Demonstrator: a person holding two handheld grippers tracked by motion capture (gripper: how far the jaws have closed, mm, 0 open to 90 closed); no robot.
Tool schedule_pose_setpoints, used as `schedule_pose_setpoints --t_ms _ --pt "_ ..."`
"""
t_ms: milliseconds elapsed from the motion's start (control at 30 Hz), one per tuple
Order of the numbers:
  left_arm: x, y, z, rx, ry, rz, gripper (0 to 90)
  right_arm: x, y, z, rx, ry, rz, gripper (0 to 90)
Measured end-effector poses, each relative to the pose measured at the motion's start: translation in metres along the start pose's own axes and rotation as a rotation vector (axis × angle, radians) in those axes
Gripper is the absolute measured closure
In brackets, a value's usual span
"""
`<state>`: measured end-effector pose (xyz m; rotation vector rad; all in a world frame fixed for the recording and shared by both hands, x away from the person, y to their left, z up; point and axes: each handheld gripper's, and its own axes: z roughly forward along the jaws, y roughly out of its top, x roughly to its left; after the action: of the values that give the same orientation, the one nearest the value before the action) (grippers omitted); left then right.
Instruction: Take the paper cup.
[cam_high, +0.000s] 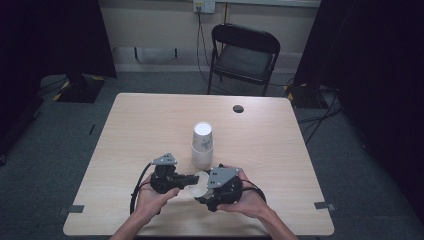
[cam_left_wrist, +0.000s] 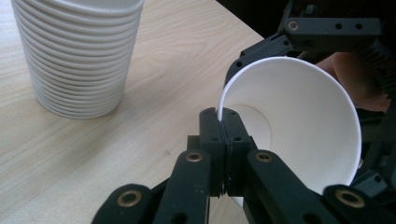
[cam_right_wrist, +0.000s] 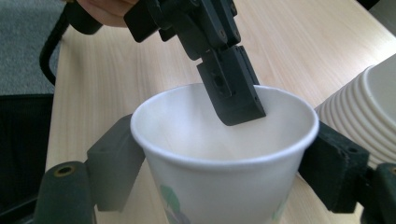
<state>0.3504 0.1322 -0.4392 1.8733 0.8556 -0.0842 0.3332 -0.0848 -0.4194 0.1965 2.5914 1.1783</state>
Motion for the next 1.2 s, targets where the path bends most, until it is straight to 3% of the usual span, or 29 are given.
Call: schedule_pose_setpoints --t_ms 567,800,1000,1133,1200 --pt "-0.005 0.005 -0.003 -0.004 0.005 0.031 89.5 0.006 0.006 -0.002 0.007 -0.044 -0.037 24.4" --pt "-0.003 0.007 -0.007 -0.034 -0.004 0.055 86.3 0.002 0.003 -0.006 -0.037 -0.029 0.003 28.6" --pt "-0.002 0.006 -0.008 -0.053 -0.015 0.049 82.9 0.002 0.000 -0.006 -0.036 -0.030 0.022 28.9" --pt "-0.002 0.007 -0.013 -0.090 -0.016 0.050 75.2 -0.002 -0.003 -0.007 -0.033 -0.038 0.041 28.9" --pt "-0.001 0.006 -0.015 -0.085 0.000 0.051 73.4 -0.004 -0.006 -0.007 -0.032 -0.038 0.054 28.7"
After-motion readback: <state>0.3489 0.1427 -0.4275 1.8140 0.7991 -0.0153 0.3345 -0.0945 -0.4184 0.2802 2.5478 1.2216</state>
